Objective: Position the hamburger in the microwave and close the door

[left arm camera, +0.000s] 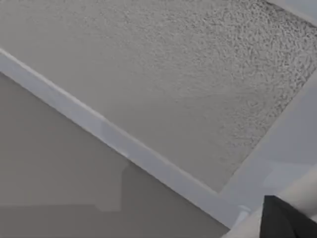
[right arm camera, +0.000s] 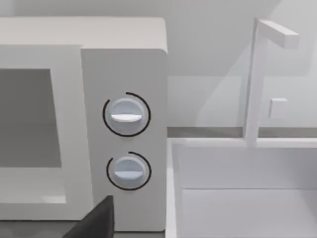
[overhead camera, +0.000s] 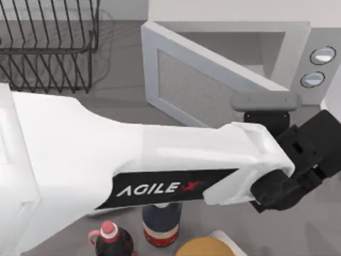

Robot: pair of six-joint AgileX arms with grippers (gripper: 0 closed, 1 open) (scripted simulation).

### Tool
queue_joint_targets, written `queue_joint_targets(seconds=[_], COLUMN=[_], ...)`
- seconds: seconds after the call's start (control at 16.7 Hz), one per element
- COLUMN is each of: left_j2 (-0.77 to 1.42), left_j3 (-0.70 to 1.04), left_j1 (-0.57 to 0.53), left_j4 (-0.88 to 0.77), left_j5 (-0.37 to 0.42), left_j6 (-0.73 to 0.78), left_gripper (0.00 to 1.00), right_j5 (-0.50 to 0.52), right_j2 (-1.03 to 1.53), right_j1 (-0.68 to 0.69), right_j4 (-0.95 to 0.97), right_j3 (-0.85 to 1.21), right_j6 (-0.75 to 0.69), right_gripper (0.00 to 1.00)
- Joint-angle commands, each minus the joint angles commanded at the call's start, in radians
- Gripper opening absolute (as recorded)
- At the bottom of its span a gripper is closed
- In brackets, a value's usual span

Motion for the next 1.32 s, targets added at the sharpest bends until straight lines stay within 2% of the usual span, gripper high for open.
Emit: queue_joint_targets(seconds=[0.24,0.6,1.32], left_j2=[0.110,0.130,0.305], left_j3=[0.177,0.204,0.435], left_j1=[-0.033,-0.030,0.152], left_j4=[-0.082,-0.099,-0.032], left_j5=[-0.015,-0.016,0.093], left_j6=[-0.043,-0.049,0.147], left_gripper=[0.00,0.00,0.00], right_j5=[0.000,0.000,0.000], right_j2=[0.000,0.000,0.000], right_j1=[0.000,0.000,0.000], right_j4=[0.000,0.000,0.000], right_j3=[0.000,0.000,0.000], right_j6=[0.000,0.000,0.000], right_gripper=[1.00,1.00,1.00])
